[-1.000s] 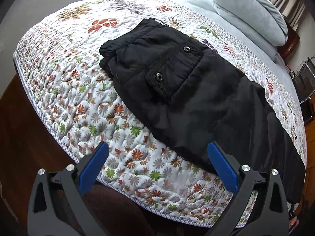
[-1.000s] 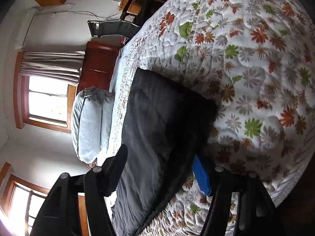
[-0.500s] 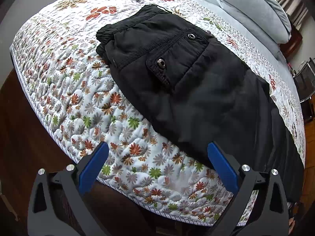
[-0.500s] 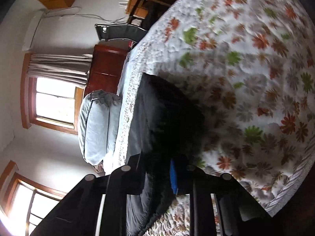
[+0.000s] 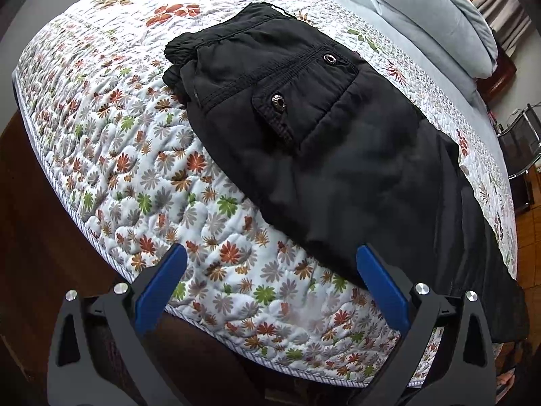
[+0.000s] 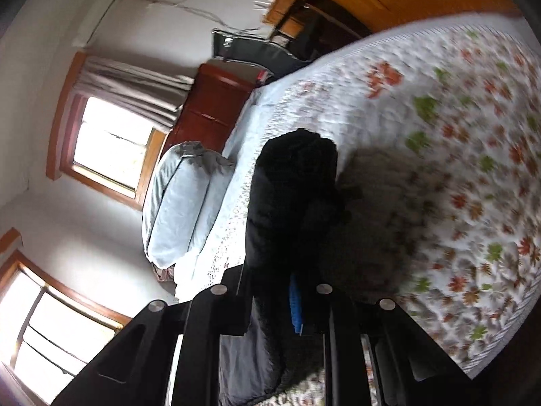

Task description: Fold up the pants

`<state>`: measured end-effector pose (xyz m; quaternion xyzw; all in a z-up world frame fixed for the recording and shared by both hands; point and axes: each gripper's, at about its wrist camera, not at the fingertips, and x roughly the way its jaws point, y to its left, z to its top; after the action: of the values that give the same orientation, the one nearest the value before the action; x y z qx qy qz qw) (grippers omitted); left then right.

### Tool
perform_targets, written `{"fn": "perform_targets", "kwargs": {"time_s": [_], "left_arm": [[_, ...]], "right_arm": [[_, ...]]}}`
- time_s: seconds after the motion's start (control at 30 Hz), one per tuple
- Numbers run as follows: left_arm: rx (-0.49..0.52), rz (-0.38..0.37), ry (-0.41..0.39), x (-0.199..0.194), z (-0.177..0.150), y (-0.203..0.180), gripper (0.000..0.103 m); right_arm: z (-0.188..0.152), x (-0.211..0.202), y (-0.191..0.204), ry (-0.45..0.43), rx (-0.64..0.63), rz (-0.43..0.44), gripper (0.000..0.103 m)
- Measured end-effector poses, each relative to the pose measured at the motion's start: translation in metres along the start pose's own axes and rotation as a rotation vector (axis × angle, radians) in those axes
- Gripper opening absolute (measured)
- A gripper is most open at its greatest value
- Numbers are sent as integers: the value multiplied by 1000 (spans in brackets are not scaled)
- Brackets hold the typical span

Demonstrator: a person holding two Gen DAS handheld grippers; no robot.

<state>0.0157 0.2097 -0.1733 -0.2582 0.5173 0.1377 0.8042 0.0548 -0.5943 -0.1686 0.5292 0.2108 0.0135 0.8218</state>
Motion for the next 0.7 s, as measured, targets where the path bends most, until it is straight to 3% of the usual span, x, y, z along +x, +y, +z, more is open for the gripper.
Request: {"fn": "perform_targets", "kwargs": {"time_s": [0.33, 0.7], "left_arm": [[-19, -33, 1, -7, -6, 20, 100], [-29, -81, -10, -20, -10, 39, 100]], "right_arm": [[-24, 8, 110, 43, -262, 55, 18], [-97, 46, 214, 186, -521, 107, 18]]}}
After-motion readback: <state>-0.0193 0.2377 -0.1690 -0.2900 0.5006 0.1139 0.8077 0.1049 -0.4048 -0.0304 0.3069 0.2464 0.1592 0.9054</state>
